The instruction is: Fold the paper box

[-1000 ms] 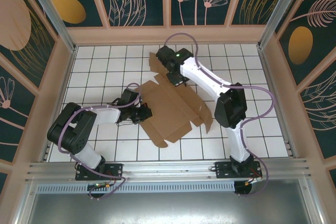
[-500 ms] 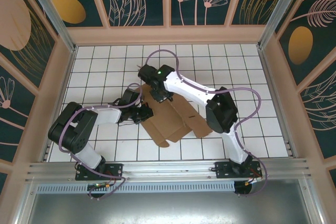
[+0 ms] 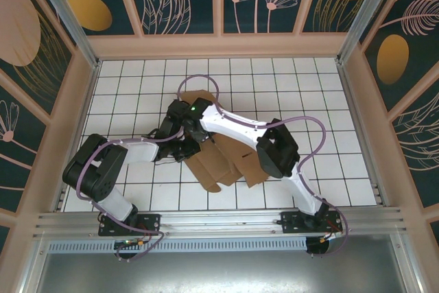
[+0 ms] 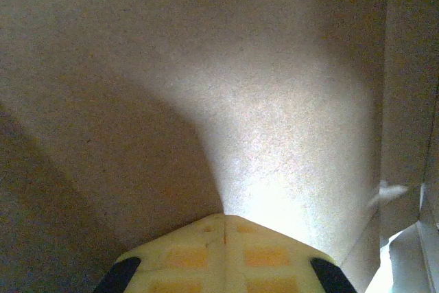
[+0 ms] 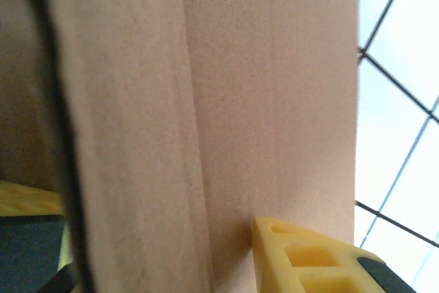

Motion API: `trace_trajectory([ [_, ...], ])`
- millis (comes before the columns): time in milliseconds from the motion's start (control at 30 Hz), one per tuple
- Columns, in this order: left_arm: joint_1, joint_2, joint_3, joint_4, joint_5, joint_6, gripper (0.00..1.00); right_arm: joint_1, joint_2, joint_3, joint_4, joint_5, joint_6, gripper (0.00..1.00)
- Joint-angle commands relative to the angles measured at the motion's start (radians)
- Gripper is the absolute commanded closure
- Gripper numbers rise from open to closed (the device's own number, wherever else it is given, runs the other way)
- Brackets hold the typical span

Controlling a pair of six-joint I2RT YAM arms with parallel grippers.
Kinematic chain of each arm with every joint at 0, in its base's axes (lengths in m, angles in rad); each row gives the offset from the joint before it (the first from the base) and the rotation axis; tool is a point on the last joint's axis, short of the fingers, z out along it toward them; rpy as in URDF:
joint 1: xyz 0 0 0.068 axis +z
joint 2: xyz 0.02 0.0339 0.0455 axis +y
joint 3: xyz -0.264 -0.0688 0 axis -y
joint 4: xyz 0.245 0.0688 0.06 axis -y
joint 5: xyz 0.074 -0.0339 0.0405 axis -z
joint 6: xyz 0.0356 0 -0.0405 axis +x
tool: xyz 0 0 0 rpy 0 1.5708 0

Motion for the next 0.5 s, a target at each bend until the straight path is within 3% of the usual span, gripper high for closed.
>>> trace_trajectory([
  [0,0.000,-0.008,-0.012,-0.052,-0.050,-0.010,1.00,-0.013,0.022,0.055,-0.047,0.098,0.016,0.73],
  [300,0.029,-0.045,-0.048,-0.061,-0.079,-0.003,1.00,-0.103,-0.089,0.002,-0.028,0.112,-0.090,0.76],
  [467,0.042,-0.049,-0.059,-0.063,-0.078,-0.001,1.00,-0.138,-0.103,-0.070,-0.014,0.293,-0.156,0.76],
])
